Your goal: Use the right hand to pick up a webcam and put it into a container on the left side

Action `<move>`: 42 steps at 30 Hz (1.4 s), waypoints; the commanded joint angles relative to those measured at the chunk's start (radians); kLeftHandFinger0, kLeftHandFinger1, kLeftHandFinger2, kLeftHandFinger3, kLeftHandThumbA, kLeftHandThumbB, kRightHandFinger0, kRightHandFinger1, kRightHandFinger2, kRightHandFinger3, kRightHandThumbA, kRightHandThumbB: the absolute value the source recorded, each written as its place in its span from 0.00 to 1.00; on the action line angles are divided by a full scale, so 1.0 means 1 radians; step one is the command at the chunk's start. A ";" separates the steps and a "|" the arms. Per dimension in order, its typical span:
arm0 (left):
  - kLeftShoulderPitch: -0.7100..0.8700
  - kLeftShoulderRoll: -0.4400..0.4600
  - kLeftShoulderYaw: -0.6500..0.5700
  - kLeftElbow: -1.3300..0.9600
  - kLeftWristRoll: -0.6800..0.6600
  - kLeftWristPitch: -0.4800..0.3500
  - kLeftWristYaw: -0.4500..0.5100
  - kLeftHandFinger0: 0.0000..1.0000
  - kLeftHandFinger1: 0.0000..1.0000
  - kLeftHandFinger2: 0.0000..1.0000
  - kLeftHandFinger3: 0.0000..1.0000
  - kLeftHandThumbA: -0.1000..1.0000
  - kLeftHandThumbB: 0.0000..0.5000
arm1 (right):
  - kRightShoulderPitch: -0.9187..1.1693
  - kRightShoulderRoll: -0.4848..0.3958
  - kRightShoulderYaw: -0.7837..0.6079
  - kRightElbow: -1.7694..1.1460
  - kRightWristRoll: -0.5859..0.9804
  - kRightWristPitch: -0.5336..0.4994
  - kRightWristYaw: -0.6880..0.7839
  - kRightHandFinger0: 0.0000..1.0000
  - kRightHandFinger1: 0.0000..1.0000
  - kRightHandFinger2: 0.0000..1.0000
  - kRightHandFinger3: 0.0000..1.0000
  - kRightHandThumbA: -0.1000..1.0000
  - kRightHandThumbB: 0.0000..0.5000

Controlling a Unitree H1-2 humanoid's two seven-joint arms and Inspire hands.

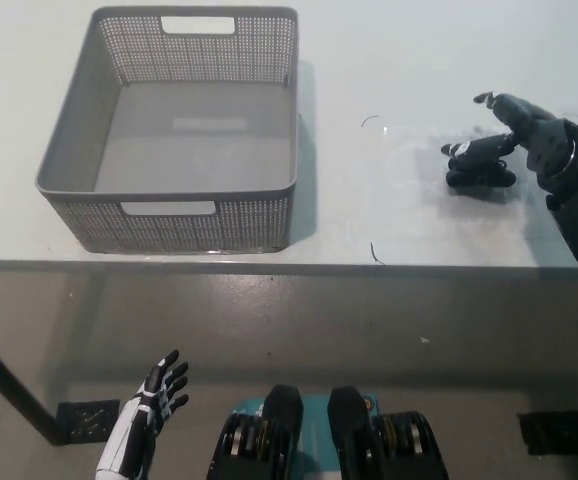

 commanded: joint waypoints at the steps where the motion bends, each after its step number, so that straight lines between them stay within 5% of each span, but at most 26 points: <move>1: -0.004 0.002 -0.010 -0.021 -0.004 -0.028 -0.007 1.00 1.00 1.00 1.00 1.00 0.00 | -0.030 -0.005 -0.011 -0.003 0.028 -0.044 -0.036 1.00 1.00 1.00 1.00 0.79 1.00; 27: -0.020 0.015 -0.015 -0.030 0.004 -0.022 -0.005 1.00 1.00 1.00 1.00 1.00 0.00 | -0.039 0.044 0.003 0.205 0.063 -0.109 -0.066 1.00 1.00 1.00 1.00 0.79 1.00; 38: -0.031 0.022 -0.018 -0.029 0.004 -0.022 -0.009 1.00 1.00 1.00 1.00 1.00 0.00 | -0.027 0.045 -0.008 0.224 0.084 -0.117 -0.037 1.00 1.00 1.00 1.00 0.69 1.00; 40: -0.045 0.024 -0.014 -0.032 0.003 -0.015 -0.006 1.00 1.00 1.00 1.00 1.00 0.00 | -0.040 0.047 -0.026 0.245 0.106 -0.118 -0.033 1.00 1.00 1.00 1.00 0.60 0.97; 41: -0.047 0.024 -0.013 -0.028 0.000 -0.019 -0.006 1.00 1.00 1.00 1.00 1.00 0.00 | -0.046 0.047 -0.026 0.261 0.108 -0.118 -0.025 0.96 1.00 1.00 1.00 0.55 0.83; 42: -0.048 0.024 -0.013 -0.027 -0.002 -0.019 -0.006 1.00 1.00 1.00 1.00 1.00 0.00 | -0.049 0.047 -0.023 0.267 0.105 -0.120 -0.022 0.85 1.00 1.00 1.00 0.53 0.85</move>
